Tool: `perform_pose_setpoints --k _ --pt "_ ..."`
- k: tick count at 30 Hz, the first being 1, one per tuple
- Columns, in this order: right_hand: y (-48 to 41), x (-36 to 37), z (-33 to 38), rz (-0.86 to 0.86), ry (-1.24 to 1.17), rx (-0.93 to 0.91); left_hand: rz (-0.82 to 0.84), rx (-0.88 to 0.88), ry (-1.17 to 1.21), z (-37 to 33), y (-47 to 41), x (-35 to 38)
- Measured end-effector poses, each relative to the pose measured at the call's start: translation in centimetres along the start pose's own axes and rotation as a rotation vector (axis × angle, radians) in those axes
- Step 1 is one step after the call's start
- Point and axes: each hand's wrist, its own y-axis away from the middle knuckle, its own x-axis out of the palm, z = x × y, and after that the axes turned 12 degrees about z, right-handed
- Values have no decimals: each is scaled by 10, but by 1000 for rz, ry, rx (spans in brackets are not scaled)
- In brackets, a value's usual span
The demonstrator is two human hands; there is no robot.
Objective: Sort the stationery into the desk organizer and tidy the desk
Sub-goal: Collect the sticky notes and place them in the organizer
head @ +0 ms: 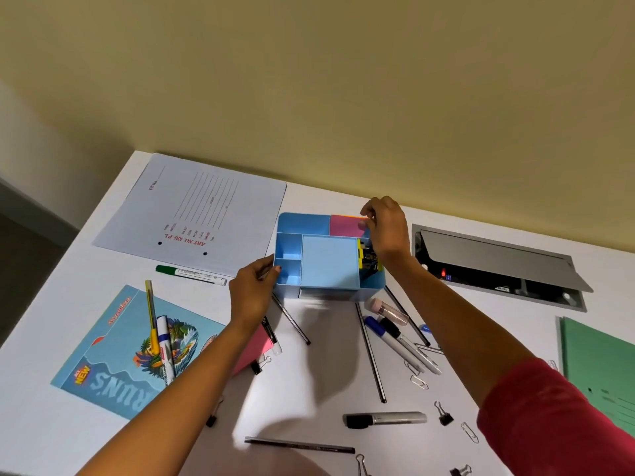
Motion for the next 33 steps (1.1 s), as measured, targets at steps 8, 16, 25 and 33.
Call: perform_pose_setpoints --k 8,16,25,33 --pt "18 -4 -3 -135 -59 9 -6 -9 -45 0 -1 0" --pt "92 -15 -26 -462 -306 118 9 18 -107 2 -2 1" --pt "217 -11 -135 -612 -113 604 9 120 -414 6 3 14" --pt "250 -27 -181 -437 -27 1004 -6 102 -408 10 9 22"
